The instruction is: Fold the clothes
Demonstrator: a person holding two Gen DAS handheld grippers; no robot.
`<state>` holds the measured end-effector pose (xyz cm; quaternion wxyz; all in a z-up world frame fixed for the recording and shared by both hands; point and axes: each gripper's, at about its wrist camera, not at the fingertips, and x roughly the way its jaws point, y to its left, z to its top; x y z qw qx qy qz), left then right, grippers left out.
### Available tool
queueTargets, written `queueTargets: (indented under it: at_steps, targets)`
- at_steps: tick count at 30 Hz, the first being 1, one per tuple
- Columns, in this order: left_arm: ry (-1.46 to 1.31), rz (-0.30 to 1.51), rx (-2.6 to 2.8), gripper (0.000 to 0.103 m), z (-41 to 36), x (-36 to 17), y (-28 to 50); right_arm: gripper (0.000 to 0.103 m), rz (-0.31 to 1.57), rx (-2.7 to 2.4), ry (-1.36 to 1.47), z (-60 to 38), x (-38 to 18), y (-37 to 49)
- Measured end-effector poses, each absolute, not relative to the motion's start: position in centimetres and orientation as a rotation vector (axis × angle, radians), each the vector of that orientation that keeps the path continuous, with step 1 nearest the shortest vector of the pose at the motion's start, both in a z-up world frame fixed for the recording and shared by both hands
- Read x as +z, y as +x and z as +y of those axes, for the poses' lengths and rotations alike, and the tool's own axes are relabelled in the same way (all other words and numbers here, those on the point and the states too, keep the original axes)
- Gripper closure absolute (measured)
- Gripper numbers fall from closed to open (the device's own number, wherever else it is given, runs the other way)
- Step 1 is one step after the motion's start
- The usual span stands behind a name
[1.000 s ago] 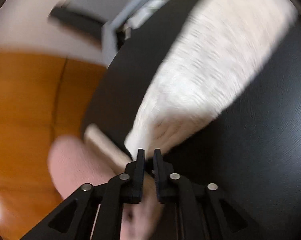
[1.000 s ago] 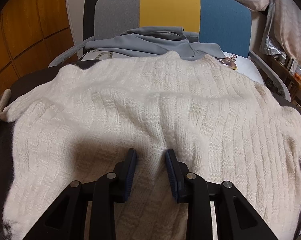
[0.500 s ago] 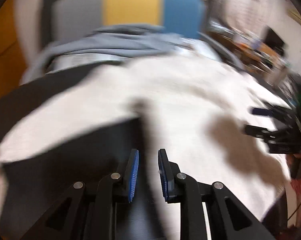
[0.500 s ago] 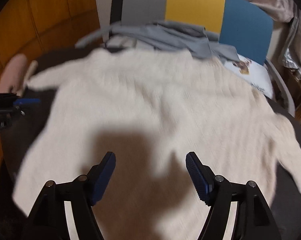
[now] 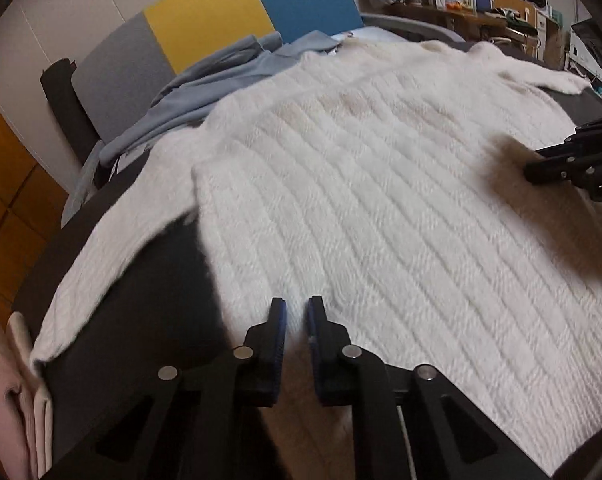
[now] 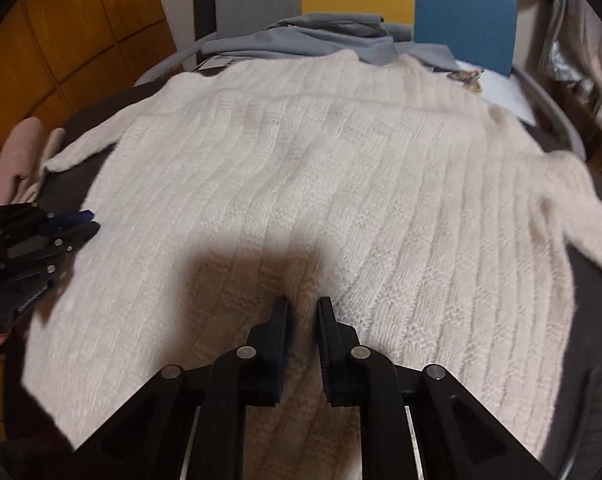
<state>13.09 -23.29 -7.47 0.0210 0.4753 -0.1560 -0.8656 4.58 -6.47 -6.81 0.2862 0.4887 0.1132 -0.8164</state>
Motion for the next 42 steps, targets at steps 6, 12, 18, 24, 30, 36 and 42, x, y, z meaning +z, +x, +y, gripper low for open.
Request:
queueTargets:
  at_steps: [6,12,18,24,30,36,42]
  targets:
    - [1.425,-0.352,-2.776,0.092,-23.9,-4.2,11.6,0.07,0.251,-2.125,1.237,-5.0,-4.0,3.9]
    - [1.259,-0.209,-2.878,0.088,-23.0,-1.6,3.1,0.07,0.199,-2.351,1.158,-3.3,-0.9,-4.7]
    - [1.308,-0.105,-2.918,0.087,-20.4,-3.9,-2.9,0.057,0.34,-2.327,1.182,-8.0,-2.5,-13.3]
    - [1.376,0.018,-2.854,0.082,-22.3,-7.1,-4.7,0.066,0.471,-2.223,1.245,-12.4,-6.1,-15.5]
    - [1.353,0.07,-2.869,0.082,-22.5,-7.2,-3.8,0.077,0.43,-2.334,1.249,-12.4,-6.8,-18.1]
    - [1.369,0.098,-2.876,0.082,-22.7,-6.9,-3.8,0.072,0.432,-2.314,1.151,-11.5,-6.2,-16.6]
    - [1.28,0.122,-2.876,0.082,-25.5,-3.8,-1.4,0.039,0.229,-2.382,1.2,-1.4,-1.2,-14.1]
